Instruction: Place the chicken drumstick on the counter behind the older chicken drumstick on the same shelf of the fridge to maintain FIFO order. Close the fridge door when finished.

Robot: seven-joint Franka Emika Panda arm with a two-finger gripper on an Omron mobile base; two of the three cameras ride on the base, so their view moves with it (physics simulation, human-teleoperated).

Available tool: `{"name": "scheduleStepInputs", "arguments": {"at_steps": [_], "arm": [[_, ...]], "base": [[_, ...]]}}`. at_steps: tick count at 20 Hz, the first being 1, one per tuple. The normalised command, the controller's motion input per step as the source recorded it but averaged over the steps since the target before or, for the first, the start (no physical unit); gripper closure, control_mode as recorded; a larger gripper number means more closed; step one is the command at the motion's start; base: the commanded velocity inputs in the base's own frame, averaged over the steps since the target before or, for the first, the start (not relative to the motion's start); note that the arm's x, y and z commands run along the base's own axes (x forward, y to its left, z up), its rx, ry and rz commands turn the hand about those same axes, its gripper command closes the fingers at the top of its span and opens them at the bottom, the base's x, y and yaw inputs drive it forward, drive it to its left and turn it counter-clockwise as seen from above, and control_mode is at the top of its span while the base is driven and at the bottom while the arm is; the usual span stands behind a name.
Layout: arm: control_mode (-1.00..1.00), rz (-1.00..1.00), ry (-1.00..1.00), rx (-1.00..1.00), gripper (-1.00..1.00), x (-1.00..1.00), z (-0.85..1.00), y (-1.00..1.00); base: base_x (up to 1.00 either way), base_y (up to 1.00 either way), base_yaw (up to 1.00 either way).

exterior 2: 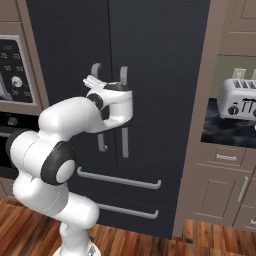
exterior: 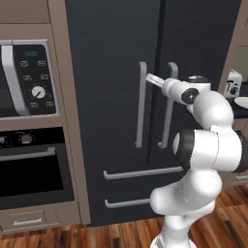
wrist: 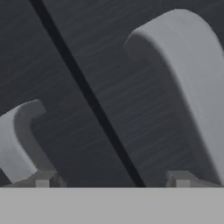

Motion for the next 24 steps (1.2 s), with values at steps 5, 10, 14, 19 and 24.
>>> {"name": "scheduleStepInputs", "arguments": {"at_steps": [5,10,14,19,24], "arm": [[-1.00,0.00,0.11,0.00,-1.00,0.06,0.02,0.04],[-1.00,0.01,0.06,0.00,-1.00,0.81,-0.06,0.22],[-1.00,0.09,0.02,0.03,-1.00,1.00,-0.07,0.14],[-1.00,0.17,0.01,0.05,-1.00,1.00,-0.08,0.02],[-1.00,0.15,0.00,0.04,-1.00,1.00,-0.14,0.05]], "base": [[0.00,0.00,0.00],[0.00,0.00,0.00],[0.00,0.00,0.00],[0.00,0.00,0.00],[0.00,0.00,0.00]]}}
